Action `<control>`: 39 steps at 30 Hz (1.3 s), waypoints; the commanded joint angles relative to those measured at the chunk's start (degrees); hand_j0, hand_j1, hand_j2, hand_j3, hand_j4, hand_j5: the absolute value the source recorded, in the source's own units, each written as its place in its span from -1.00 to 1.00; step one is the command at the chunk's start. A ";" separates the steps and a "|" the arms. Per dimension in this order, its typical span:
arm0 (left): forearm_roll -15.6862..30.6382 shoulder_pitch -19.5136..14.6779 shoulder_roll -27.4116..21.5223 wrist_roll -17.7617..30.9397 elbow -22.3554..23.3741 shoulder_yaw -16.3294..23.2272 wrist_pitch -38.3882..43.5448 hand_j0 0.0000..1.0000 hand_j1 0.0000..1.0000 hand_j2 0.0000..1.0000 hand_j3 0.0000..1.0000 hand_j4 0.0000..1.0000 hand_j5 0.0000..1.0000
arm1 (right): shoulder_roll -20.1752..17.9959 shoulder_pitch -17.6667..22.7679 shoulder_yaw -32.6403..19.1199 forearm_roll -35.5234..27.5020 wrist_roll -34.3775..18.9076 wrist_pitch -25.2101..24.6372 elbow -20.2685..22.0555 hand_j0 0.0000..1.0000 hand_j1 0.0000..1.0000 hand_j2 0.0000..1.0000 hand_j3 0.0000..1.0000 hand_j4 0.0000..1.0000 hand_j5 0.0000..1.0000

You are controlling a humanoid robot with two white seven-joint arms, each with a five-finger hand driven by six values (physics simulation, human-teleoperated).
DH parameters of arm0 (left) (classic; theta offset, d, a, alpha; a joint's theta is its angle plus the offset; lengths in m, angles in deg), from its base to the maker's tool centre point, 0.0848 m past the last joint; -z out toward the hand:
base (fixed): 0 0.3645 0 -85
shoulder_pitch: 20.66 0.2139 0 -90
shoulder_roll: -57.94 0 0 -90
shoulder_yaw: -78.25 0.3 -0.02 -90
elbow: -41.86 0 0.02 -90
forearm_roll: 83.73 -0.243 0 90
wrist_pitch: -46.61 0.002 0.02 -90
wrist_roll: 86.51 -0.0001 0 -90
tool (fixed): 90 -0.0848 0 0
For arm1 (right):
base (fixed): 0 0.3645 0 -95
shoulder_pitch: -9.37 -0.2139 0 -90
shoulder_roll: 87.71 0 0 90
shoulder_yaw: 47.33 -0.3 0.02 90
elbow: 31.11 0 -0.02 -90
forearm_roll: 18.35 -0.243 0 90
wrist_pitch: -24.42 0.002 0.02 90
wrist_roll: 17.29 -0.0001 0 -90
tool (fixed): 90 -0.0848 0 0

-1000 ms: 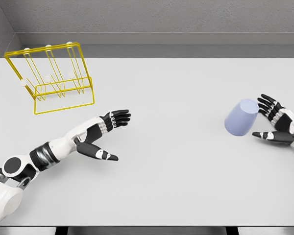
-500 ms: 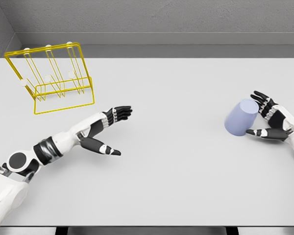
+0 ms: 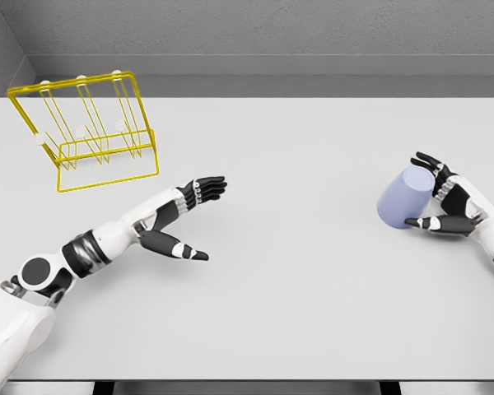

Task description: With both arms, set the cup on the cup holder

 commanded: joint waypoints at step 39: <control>-0.32 -1.23 2.94 0.00 5.25 -0.10 0.15 1.00 1.00 1.00 1.00 1.00 1.00 | 2.59 -0.53 0.45 1.04 0.00 -0.72 1.17 0.54 0.54 0.54 0.54 0.54 0.54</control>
